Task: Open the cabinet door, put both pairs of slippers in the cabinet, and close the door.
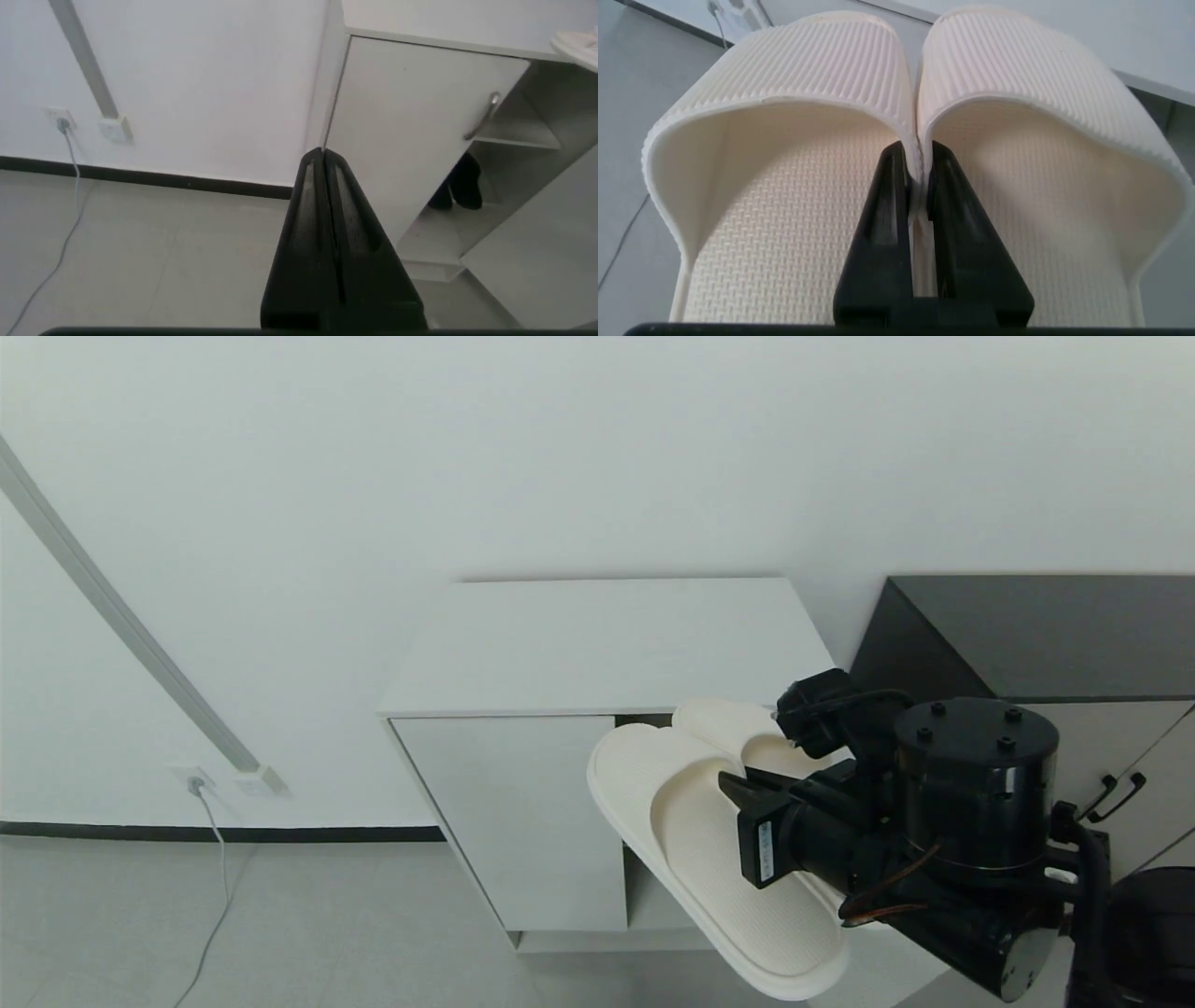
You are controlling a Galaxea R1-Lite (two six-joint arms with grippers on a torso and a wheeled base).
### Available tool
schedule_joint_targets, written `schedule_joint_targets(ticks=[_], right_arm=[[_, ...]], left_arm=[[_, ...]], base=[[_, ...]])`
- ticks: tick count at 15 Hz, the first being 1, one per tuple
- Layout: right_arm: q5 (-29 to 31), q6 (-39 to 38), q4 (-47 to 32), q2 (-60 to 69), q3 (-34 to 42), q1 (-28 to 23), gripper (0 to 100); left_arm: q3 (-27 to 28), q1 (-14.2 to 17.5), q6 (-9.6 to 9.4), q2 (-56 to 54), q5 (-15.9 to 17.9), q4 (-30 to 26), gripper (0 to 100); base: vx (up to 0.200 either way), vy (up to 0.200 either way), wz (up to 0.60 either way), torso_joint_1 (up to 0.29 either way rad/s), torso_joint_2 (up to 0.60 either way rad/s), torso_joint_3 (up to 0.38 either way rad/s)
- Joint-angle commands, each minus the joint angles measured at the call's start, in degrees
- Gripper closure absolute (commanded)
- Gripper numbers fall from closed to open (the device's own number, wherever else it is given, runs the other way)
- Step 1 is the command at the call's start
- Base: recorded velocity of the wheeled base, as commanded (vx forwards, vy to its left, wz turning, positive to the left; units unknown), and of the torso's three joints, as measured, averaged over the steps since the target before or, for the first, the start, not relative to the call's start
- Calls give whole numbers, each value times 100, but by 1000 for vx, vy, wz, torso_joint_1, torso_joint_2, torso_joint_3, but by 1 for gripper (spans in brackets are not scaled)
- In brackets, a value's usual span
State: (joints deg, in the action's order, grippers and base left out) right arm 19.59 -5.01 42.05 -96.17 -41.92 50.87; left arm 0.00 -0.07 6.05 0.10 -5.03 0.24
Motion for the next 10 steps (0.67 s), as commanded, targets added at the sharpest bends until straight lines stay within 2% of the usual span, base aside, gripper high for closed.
schedule_joint_targets(ticks=[1,10], right_arm=[[1,0,5,2,0,2,100],[-43,9,164,-16,237,2,100]], left_arm=[[0,-1,2,-1,2,2,100],[0,-1,11,-1,-6,2,100]], base=[[0,0,0,0,0,0],[0,0,0,0,0,0]])
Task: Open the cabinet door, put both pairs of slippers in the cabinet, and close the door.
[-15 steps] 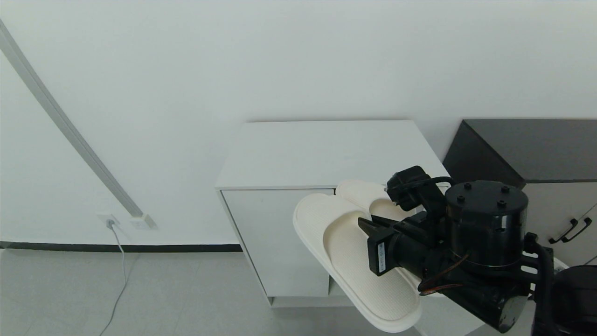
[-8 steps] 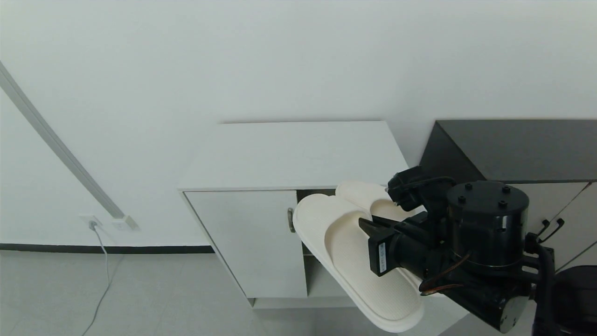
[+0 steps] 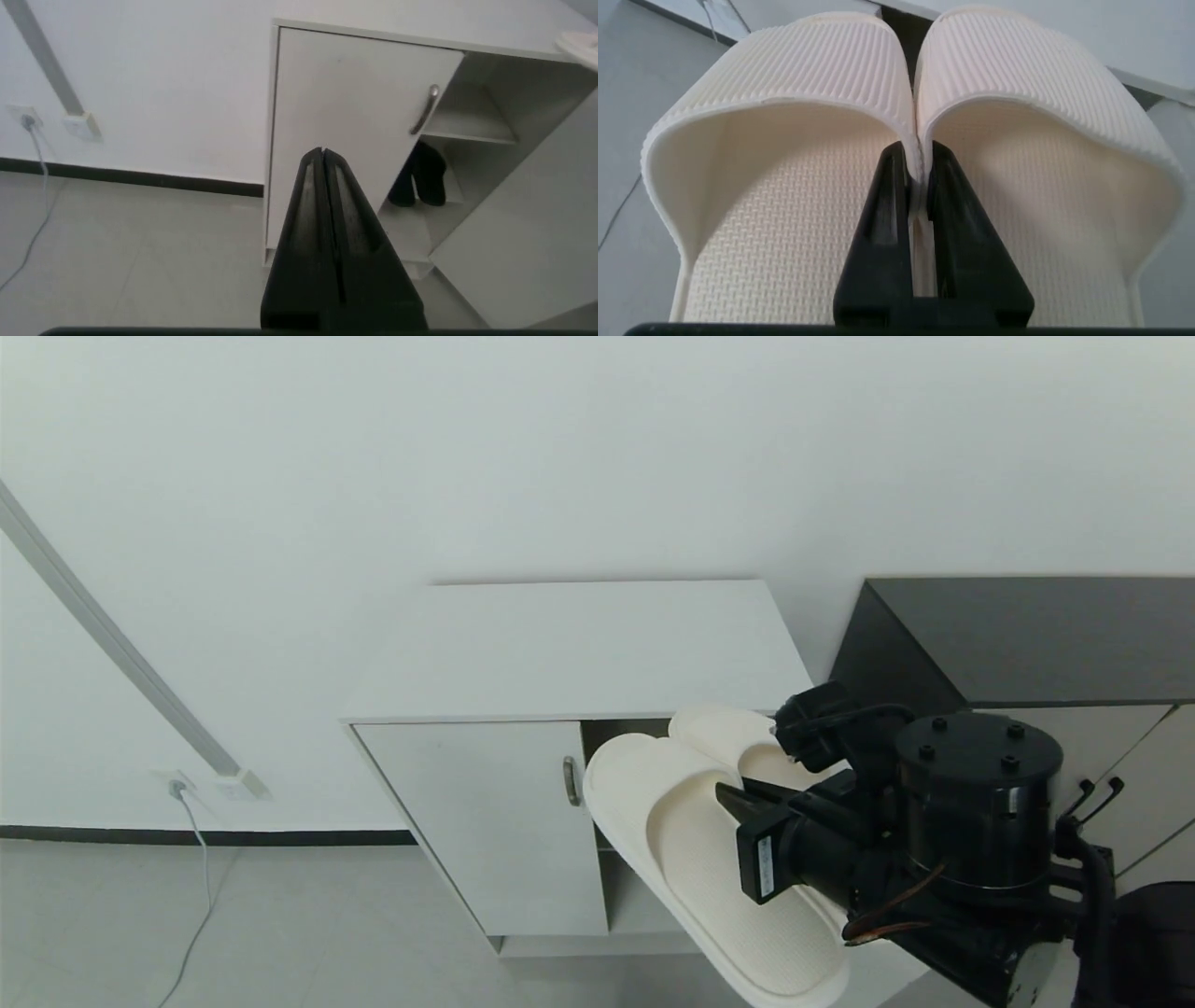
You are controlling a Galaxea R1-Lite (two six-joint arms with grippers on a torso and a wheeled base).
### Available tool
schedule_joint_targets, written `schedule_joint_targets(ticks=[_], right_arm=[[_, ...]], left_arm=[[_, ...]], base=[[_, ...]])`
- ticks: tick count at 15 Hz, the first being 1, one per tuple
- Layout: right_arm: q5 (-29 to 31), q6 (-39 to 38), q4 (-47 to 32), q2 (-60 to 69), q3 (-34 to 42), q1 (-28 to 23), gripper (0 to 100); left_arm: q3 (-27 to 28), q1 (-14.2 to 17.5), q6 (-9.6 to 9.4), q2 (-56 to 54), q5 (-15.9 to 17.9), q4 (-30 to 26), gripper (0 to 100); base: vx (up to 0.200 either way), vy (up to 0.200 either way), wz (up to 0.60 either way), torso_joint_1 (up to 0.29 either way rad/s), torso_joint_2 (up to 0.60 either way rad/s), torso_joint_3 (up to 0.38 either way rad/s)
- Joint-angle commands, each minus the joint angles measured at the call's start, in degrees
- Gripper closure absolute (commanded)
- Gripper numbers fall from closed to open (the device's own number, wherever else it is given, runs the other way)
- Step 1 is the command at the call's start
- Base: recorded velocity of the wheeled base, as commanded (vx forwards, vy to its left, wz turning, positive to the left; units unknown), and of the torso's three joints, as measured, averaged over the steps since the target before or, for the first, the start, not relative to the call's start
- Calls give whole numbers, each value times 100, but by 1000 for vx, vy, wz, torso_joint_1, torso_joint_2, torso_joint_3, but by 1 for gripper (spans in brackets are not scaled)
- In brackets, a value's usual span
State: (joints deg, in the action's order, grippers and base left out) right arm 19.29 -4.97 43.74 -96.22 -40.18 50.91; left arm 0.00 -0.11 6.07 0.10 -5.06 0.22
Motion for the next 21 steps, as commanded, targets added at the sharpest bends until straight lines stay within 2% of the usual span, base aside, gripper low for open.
schedule_joint_targets(ticks=[1,12,21], right_arm=[[5,32,170,-55,89,-11,100],[14,40,381,-239,195,-2,100],[-13,49,381,-231,239,7,100]], left_arm=[[0,2,-1,-1,5,4,100],[0,2,-1,-1,5,4,100],[0,2,-1,-1,-4,4,100]], base=[[0,0,0,0,0,0],[0,0,0,0,0,0],[0,0,0,-155,356,196]])
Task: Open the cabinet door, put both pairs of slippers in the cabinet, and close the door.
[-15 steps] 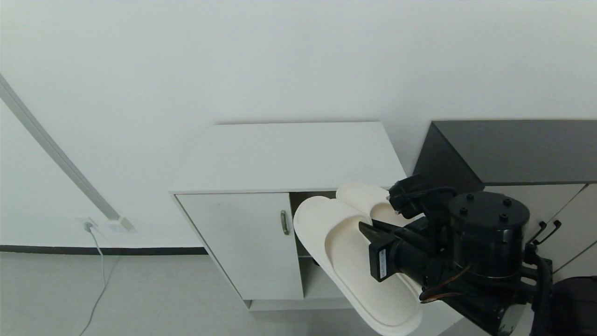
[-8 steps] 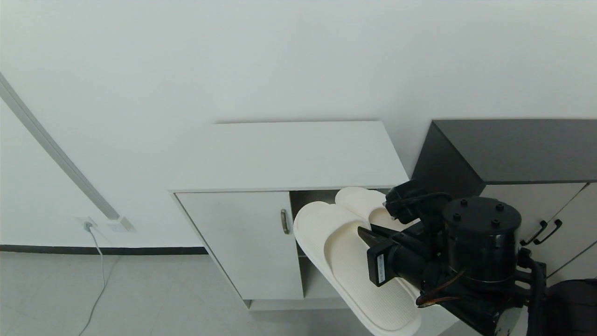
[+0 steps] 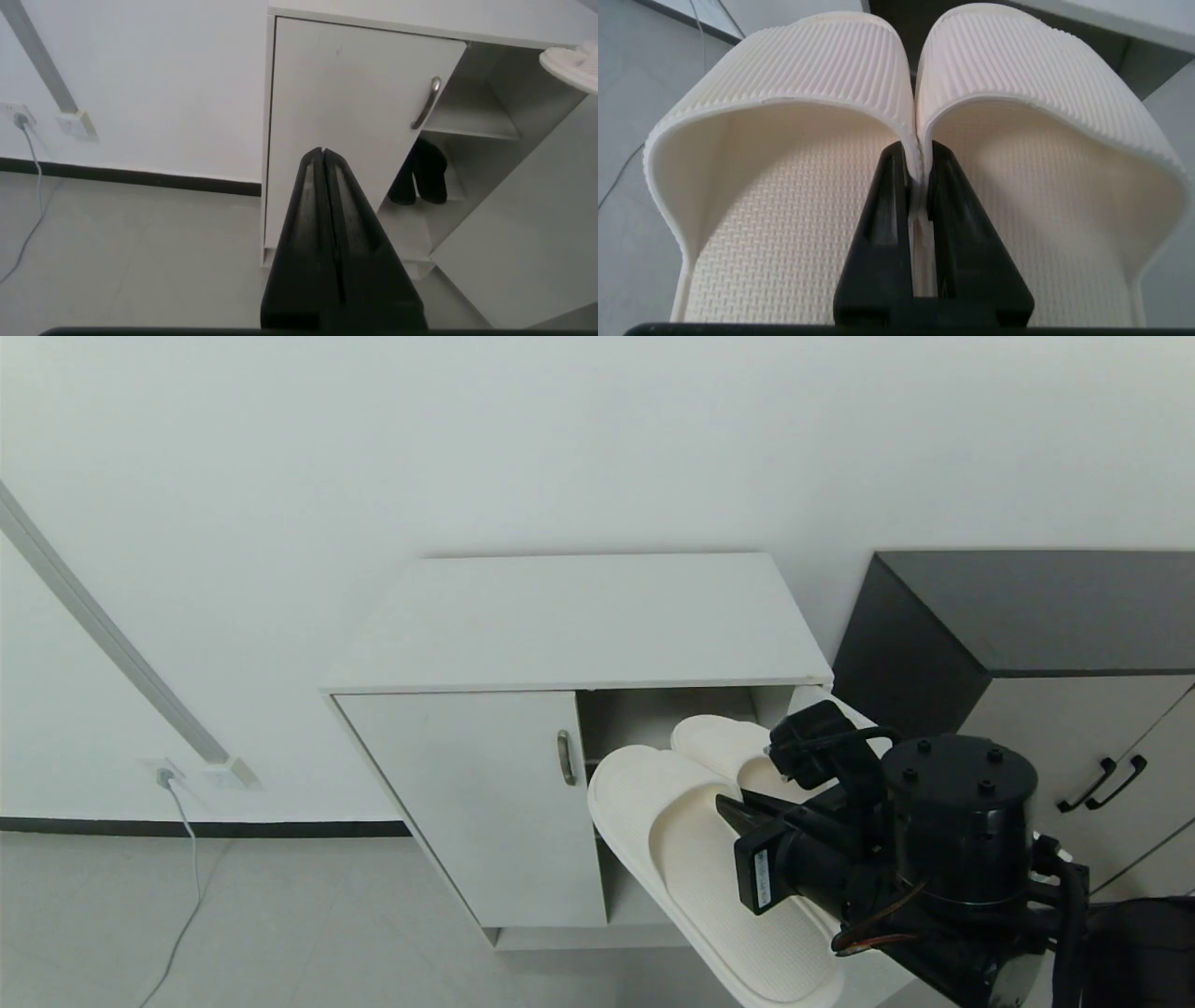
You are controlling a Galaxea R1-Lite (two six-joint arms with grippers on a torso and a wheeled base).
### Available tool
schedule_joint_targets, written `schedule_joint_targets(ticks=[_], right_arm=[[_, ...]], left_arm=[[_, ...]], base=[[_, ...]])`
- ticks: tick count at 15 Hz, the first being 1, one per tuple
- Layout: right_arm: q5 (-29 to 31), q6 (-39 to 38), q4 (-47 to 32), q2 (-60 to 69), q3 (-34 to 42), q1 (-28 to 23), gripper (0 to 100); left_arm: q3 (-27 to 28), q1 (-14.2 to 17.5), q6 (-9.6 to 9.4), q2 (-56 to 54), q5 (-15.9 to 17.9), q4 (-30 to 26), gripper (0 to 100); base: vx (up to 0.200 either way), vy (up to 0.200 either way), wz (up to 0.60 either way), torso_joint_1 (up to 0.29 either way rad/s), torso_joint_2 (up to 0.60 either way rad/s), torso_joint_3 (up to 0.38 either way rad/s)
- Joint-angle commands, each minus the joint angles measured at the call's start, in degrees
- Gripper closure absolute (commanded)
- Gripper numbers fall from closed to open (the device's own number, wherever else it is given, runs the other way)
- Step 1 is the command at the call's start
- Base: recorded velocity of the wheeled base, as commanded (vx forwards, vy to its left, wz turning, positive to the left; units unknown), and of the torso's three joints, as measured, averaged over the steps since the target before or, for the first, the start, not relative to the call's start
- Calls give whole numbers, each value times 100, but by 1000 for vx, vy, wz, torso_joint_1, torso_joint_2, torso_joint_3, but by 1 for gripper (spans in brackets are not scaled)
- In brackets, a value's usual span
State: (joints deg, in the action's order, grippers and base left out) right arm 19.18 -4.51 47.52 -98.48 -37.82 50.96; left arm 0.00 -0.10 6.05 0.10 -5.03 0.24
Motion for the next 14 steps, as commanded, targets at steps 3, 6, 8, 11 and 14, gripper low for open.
schedule_joint_targets(ticks=[3,6,8,11,14], right_arm=[[-2,3,3,-5,2,2,100],[25,3,12,13,11,20,100],[25,3,12,-5,46,20,100],[16,12,126,-14,73,20,100],[16,12,126,-23,81,20,100]], left_arm=[[0,1,2,-1,2,2,100],[0,1,2,-1,2,2,100],[0,1,2,-1,2,2,100],[0,1,2,-1,2,2,100],[0,1,2,-1,2,2,100]], base=[[0,0,0,-199,497,277],[0,0,0,-229,553,321],[0,0,0,-215,544,315],[0,0,0,-201,533,317],[0,0,0,-186,520,317]])
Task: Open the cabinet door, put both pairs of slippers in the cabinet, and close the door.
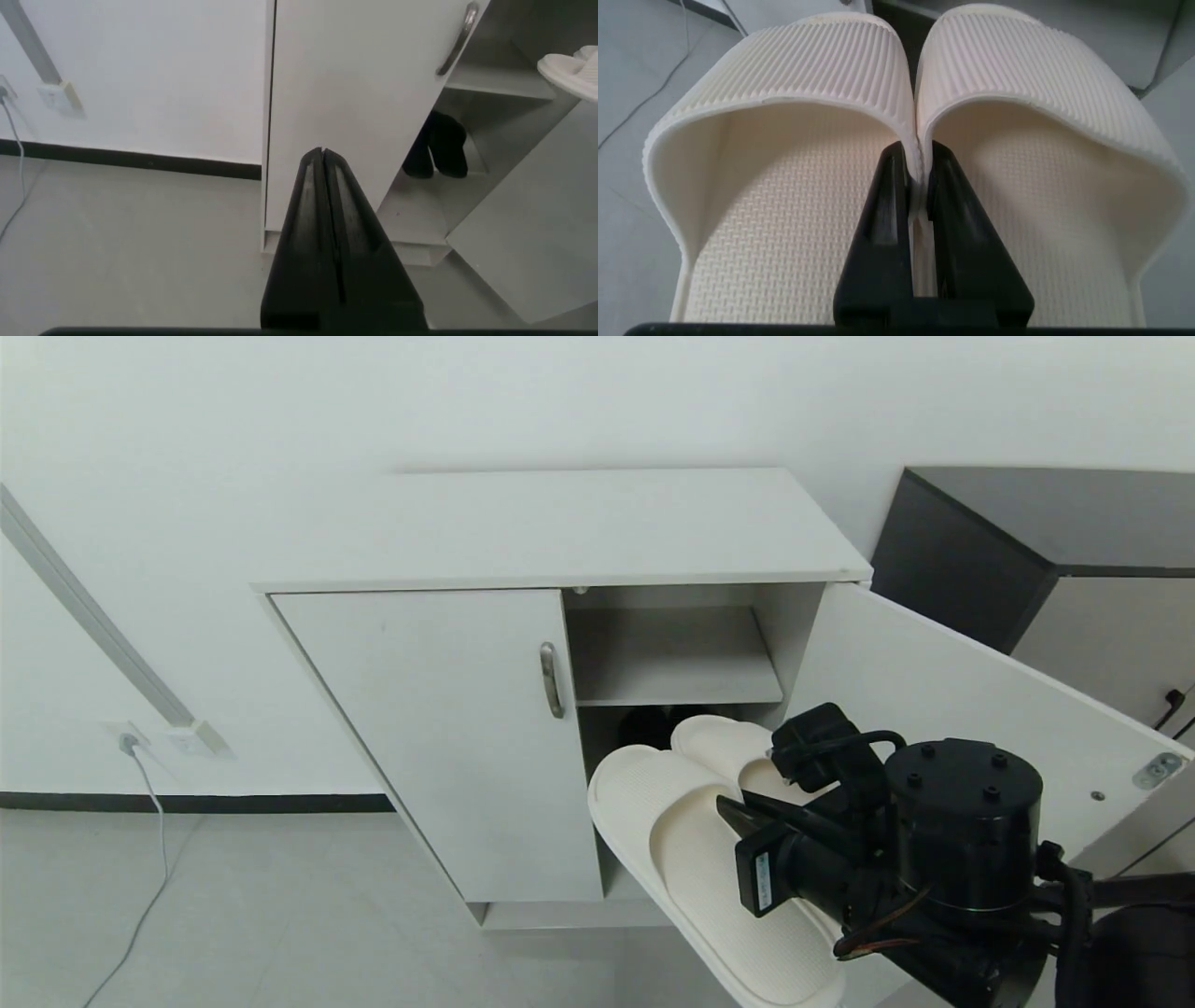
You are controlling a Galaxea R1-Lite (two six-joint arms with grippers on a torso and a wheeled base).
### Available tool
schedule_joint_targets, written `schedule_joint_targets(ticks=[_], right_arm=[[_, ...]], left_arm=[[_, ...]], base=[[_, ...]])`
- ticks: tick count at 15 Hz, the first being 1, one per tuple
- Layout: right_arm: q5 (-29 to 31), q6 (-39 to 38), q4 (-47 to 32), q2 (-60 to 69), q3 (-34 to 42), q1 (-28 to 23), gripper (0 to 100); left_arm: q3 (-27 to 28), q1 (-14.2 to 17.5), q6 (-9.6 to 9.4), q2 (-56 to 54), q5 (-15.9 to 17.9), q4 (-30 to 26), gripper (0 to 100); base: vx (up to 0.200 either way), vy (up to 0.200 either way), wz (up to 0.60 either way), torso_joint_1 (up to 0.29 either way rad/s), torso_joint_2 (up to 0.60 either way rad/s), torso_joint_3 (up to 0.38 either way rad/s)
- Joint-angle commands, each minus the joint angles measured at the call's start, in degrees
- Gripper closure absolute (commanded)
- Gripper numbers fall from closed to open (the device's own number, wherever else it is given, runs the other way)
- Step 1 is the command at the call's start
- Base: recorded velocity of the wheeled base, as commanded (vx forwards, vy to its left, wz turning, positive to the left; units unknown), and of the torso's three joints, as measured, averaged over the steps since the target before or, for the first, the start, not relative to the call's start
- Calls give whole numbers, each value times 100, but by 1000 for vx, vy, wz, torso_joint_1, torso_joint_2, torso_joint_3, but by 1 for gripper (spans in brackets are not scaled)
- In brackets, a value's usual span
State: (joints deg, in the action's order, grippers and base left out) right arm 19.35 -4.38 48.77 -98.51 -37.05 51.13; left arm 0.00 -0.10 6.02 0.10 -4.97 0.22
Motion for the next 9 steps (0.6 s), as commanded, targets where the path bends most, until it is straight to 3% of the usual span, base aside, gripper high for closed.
schedule_joint_targets(ticks=[1,9], right_arm=[[-1,-2,0,-10,5,3,100],[-1,-2,0,-19,22,3,100]], left_arm=[[0,1,4,-1,-4,4,100],[0,1,4,-1,-4,4,100]], base=[[0,0,0,-173,496,325],[0,0,0,-142,477,333]])
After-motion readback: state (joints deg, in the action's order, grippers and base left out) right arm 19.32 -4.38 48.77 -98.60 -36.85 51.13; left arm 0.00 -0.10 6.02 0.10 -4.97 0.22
